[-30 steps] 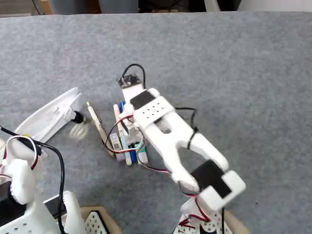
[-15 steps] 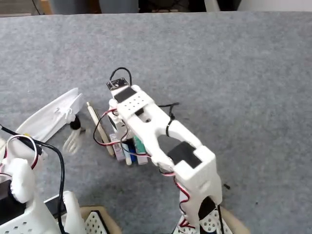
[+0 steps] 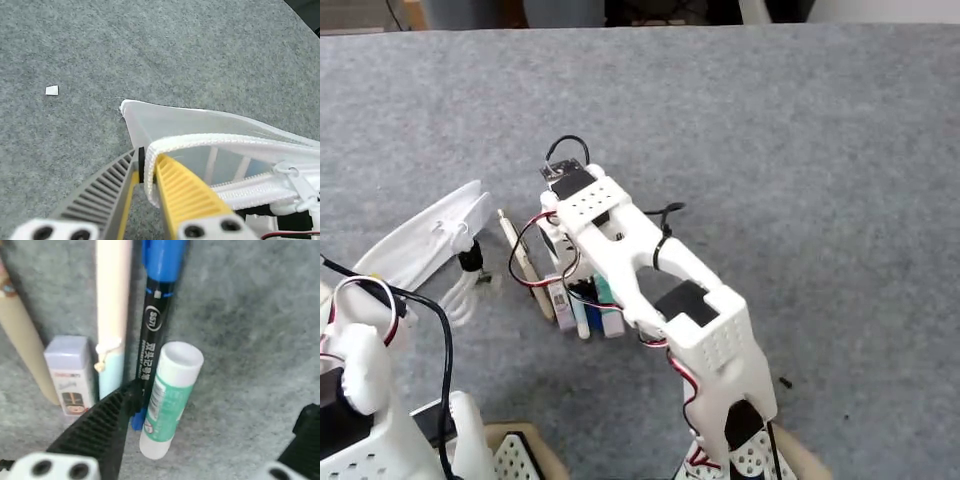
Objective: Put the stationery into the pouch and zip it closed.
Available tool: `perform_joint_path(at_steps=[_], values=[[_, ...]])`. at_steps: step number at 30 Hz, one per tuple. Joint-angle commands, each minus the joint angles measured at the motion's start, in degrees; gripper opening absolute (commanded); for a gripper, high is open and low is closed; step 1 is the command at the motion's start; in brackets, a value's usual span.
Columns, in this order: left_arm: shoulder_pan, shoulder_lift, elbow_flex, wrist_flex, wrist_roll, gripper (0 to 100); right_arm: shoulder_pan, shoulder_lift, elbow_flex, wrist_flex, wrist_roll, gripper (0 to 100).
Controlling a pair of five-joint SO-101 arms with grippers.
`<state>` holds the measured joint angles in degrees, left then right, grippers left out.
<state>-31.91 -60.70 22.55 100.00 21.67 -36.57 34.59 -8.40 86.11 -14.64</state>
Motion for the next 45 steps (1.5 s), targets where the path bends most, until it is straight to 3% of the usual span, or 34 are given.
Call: perform_joint_path(at_steps=[1, 6, 13, 19, 28, 45], values=[[0.0, 1.1, 1.4, 1.0, -0.4, 3, 1.8, 1.9, 0.5, 1.1, -0.6, 45.6], [0.0, 1.1, 1.3, 1.0, -0.4, 3, 1.9, 1.8, 0.5, 1.0, -0.4, 34.5], [0.0, 1.1, 1.3, 1.0, -0.5, 3, 2.0, 2.0, -1.1, 1.0, 6.9, 34.0], [0.0, 1.1, 1.3, 1.0, -0.5, 3, 2.4, 2.1, -0.9, 1.3, 6.8, 33.1], [0.0, 1.1, 1.3, 1.0, -0.5, 3, 2.8, 2.1, -1.4, -1.1, 7.3, 1.0], [0.0, 1.1, 1.3, 1.0, -0.5, 3, 3.0, 1.7, -1.7, 1.1, 7.6, 6.7]])
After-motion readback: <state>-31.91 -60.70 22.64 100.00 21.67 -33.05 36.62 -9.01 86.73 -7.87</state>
